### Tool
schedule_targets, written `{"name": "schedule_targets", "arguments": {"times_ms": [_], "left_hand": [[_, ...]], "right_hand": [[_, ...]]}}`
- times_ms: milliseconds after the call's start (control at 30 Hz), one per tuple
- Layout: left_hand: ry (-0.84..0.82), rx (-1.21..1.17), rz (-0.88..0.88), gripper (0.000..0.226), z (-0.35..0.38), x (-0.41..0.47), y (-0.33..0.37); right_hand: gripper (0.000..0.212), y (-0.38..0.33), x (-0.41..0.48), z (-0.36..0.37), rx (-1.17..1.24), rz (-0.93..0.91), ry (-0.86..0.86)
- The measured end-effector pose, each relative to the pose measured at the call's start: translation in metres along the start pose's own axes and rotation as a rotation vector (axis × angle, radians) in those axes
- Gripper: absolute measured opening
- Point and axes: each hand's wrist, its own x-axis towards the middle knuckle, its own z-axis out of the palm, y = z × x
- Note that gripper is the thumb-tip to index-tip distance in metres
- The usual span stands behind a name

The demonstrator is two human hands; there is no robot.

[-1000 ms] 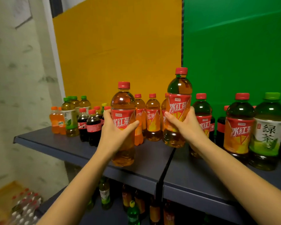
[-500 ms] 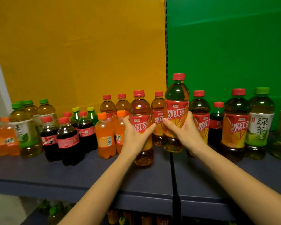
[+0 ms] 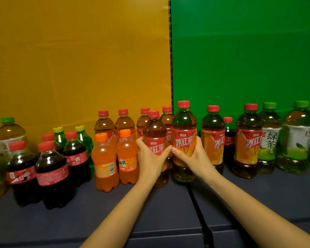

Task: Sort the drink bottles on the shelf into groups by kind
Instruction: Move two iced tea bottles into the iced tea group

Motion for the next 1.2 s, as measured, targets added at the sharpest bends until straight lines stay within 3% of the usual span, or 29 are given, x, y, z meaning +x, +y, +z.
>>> {"name": "schedule_targets", "arguments": {"times_ms": [267,500,633,867,1033,1200], "left_hand": [[-0.163,0.158,0.067,0.092,-0.016,-0.004,-0.009],[-0.098,0.278,0.146,0.087,-0.022,-0.009,-0.010],[-0.090,0.324,0.137,0.091,-0.021,-0.009,-0.010],[-0.070,0.312,0.118,0.100,-0.020,-0.012,-0.009],[-0.091,0.261,0.115,0.095,-0.026,-0.014,-0.007],[-0.040,0.307,0.205,0.088,-0.034,-0.021,0.000]], "right_hand": [[0.065,0.012,0.006,0.008,0.049,0.049,-0.035],[0.066,0.022,0.012,0.019,0.064,0.096,-0.143],[0.083,0.026,0.015,0.021,0.012,0.092,-0.105],[0.094,0.021,0.010,0.021,-0.070,0.084,-0.074],[0.090,-0.002,-0.002,0.015,-0.330,-0.054,0.099],[0.056,-0.028,-0.024,0.015,-0.327,-0.371,0.256]]}}
